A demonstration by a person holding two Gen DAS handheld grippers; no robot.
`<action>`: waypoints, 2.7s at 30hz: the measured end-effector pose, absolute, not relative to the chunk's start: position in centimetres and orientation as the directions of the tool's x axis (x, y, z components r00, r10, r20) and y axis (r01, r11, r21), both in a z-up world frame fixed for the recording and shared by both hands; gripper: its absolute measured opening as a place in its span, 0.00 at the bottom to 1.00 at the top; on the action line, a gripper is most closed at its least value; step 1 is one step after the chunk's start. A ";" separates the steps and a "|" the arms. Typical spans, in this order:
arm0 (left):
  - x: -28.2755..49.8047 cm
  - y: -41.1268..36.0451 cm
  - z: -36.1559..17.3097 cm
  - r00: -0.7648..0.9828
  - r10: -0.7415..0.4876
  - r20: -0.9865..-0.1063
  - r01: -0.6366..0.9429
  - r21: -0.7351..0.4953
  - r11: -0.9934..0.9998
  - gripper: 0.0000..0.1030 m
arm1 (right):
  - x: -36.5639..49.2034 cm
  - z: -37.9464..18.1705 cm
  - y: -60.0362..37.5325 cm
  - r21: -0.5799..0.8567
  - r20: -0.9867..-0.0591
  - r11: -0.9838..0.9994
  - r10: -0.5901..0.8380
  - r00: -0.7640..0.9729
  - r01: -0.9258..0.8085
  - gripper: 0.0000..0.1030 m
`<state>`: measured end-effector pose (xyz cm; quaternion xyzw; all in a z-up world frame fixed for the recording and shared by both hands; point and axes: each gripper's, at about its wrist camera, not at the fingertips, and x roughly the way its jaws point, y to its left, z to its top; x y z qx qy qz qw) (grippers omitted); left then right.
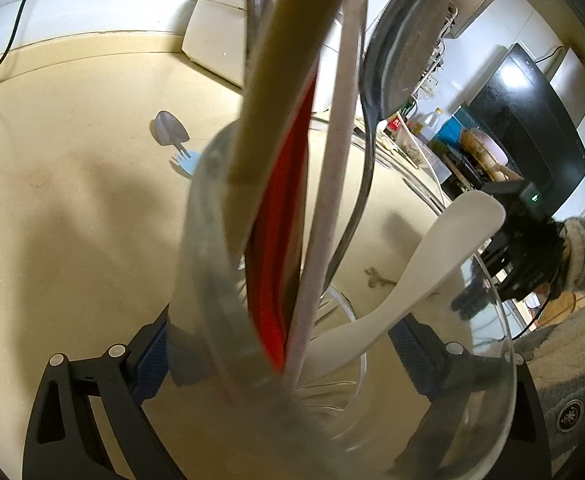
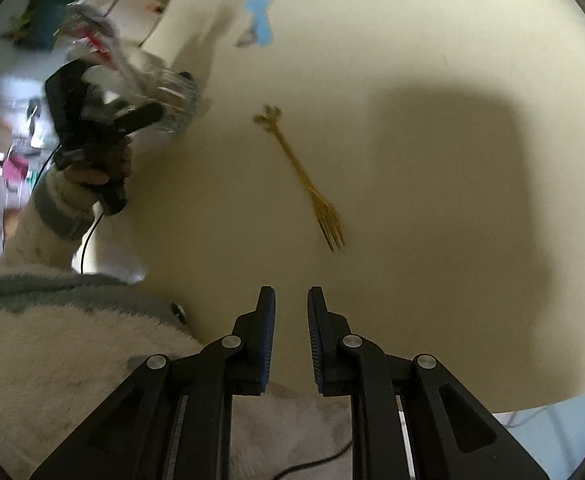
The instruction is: Organize utensils
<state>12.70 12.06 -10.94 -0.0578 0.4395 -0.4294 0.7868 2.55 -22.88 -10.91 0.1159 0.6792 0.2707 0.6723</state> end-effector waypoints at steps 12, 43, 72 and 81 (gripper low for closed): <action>12.5 11.8 -10.9 0.246 -0.724 -0.645 0.627 -0.464 0.626 0.94 | 7.5 -10.3 -24.5 0.528 -0.810 0.844 0.535 0.242 -0.098 0.15; 13.1 12.9 -11.0 0.238 -0.737 -0.633 0.621 -0.484 0.616 0.94 | 15.5 -8.6 -17.8 0.136 -0.911 0.961 0.217 0.350 -0.241 0.28; 13.3 13.0 -11.1 0.239 -0.737 -0.632 0.620 -0.485 0.617 0.94 | 12.9 -5.2 -17.7 0.318 -0.835 0.937 0.348 0.427 -0.142 0.04; 13.3 12.9 -11.1 0.240 -0.736 -0.633 0.620 -0.484 0.618 0.94 | 12.0 4.1 -15.8 0.234 -0.707 0.934 0.355 0.612 -0.271 0.04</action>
